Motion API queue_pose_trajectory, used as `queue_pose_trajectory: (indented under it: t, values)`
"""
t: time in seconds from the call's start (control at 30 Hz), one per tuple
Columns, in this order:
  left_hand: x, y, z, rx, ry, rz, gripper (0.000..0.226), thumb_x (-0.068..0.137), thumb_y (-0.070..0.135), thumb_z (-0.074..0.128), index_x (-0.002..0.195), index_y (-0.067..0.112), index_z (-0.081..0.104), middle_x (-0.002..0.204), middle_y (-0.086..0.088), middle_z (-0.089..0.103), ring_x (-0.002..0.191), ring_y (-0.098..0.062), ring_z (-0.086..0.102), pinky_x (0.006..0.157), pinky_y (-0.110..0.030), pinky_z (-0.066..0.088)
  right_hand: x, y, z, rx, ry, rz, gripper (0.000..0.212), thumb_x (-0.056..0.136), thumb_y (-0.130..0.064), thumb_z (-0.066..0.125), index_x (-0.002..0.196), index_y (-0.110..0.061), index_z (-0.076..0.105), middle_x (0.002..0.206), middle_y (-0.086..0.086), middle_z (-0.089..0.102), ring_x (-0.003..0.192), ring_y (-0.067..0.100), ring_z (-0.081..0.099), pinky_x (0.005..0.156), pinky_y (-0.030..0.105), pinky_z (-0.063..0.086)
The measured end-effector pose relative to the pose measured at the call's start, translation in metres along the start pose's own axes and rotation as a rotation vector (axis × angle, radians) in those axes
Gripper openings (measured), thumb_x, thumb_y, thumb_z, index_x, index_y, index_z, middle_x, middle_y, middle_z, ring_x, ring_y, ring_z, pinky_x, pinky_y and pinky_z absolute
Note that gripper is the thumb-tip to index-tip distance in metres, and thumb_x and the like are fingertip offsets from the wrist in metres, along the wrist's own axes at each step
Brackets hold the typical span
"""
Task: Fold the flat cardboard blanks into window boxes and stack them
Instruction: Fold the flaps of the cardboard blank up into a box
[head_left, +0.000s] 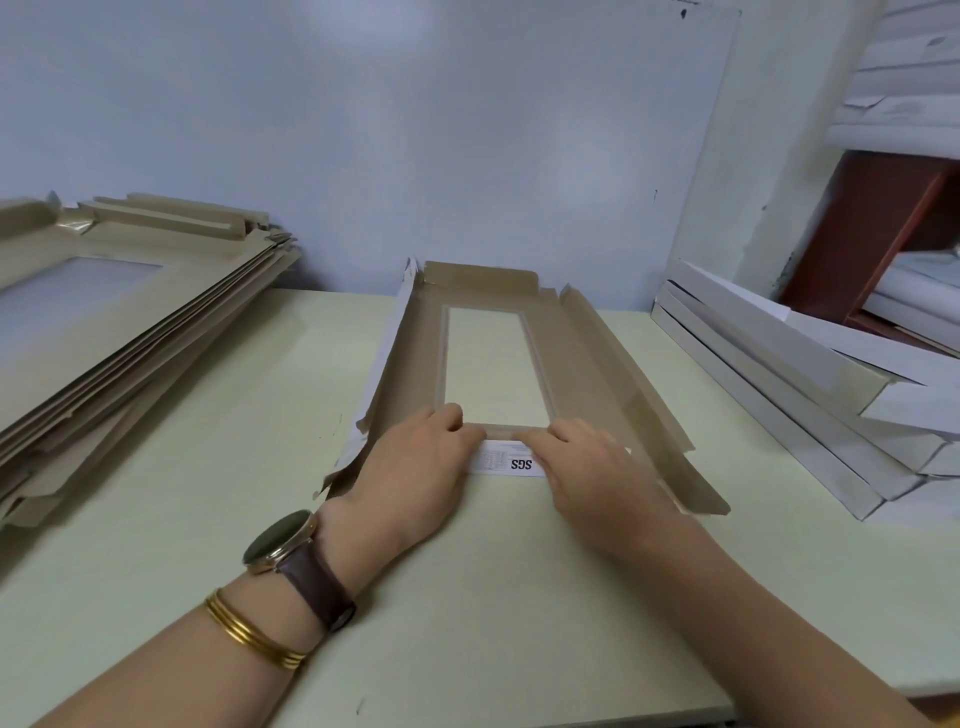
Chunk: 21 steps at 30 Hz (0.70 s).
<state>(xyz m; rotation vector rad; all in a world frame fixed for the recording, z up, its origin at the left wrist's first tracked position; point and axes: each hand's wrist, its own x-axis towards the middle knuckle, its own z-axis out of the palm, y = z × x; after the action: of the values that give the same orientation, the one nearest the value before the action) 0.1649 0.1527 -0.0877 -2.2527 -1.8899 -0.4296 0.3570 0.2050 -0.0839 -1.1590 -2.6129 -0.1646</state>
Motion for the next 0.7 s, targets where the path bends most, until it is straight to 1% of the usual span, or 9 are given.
queue_pose_trajectory:
  t: [0.07,0.13,0.23,0.33,0.4,0.43,0.5,0.6,0.7]
  values:
    - [0.001,-0.001,0.001,0.016,-0.021,-0.019,0.040,0.086,0.007,0.038,0.121,0.020,0.052,0.090,0.004,0.040,0.085,-0.021,0.041,0.069,-0.032,0.035,0.003,-0.001,0.003,-0.007,-0.016,0.017,0.031,0.093,-0.007,0.040,0.116,-0.023,0.054,0.088,-0.004,0.043,0.082,0.020,0.040,0.071,0.032,0.028]
    - [0.002,-0.002,0.001,0.034,-0.041,-0.022,0.038,0.083,0.008,0.038,0.117,0.018,0.053,0.087,0.002,0.043,0.079,-0.023,0.040,0.066,-0.032,0.029,0.005,-0.002,0.006,-0.008,-0.043,0.021,0.022,0.093,-0.007,0.038,0.106,-0.020,0.051,0.083,-0.005,0.040,0.078,0.022,0.039,0.071,0.034,0.029]
    - [0.004,-0.005,0.003,0.061,-0.080,-0.014,0.040,0.082,0.010,0.037,0.118,0.019,0.053,0.091,0.000,0.050,0.080,-0.025,0.047,0.066,-0.033,0.030,0.006,-0.003,0.012,-0.008,-0.054,0.031,0.023,0.095,-0.010,0.035,0.108,-0.018,0.052,0.084,-0.003,0.041,0.076,0.022,0.038,0.073,0.035,0.031]
    - [0.003,-0.007,0.009,0.048,-0.063,-0.011,0.043,0.087,0.012,0.035,0.126,0.023,0.048,0.099,0.002,0.040,0.091,-0.021,0.040,0.071,-0.032,0.023,0.005,-0.001,0.015,-0.001,-0.027,0.027,0.032,0.099,-0.021,0.034,0.124,-0.020,0.053,0.098,-0.003,0.045,0.092,0.019,0.043,0.079,0.033,0.033]
    - [0.002,-0.008,0.014,0.034,-0.054,0.012,0.043,0.095,0.022,0.034,0.138,0.023,0.039,0.117,0.002,0.042,0.112,-0.021,0.041,0.085,-0.033,0.026,0.004,-0.005,0.018,0.052,-0.026,0.002,0.043,0.102,-0.034,0.032,0.141,-0.019,0.044,0.124,-0.003,0.050,0.117,0.016,0.043,0.095,0.032,0.032]
    - [0.002,-0.008,0.016,0.023,-0.077,0.025,0.046,0.100,0.030,0.030,0.145,0.020,0.032,0.132,0.001,0.041,0.127,-0.020,0.037,0.099,-0.034,0.025,0.004,-0.008,0.020,0.081,-0.047,-0.023,0.050,0.103,-0.040,0.030,0.148,-0.018,0.035,0.140,-0.003,0.045,0.130,0.015,0.038,0.105,0.031,0.027]
    - [0.002,-0.006,0.020,-0.010,-0.178,0.041,0.058,0.103,0.041,0.020,0.154,0.013,0.012,0.157,-0.001,0.022,0.146,-0.016,0.014,0.118,-0.033,0.010,0.004,-0.014,0.024,0.118,-0.123,-0.068,0.061,0.103,-0.047,0.024,0.154,-0.015,0.018,0.159,-0.002,0.025,0.147,0.012,0.014,0.119,0.031,0.011]
    - [0.001,-0.005,0.022,-0.073,-0.329,0.021,0.065,0.102,0.047,0.013,0.154,0.013,-0.004,0.162,0.000,-0.004,0.148,-0.011,-0.008,0.120,-0.030,-0.006,0.007,-0.017,0.029,0.120,-0.260,-0.064,0.070,0.100,-0.053,0.014,0.155,-0.012,0.001,0.164,-0.002,0.002,0.149,0.008,-0.009,0.121,0.032,-0.005]
    - [0.001,-0.006,0.022,-0.096,-0.381,-0.003,0.065,0.102,0.047,0.011,0.153,0.012,-0.007,0.162,-0.001,-0.010,0.147,-0.011,-0.012,0.120,-0.029,-0.006,0.009,-0.017,0.027,0.157,-0.356,-0.030,0.073,0.098,-0.057,0.011,0.155,-0.013,-0.003,0.163,-0.003,-0.004,0.148,0.006,-0.012,0.121,0.031,-0.007]
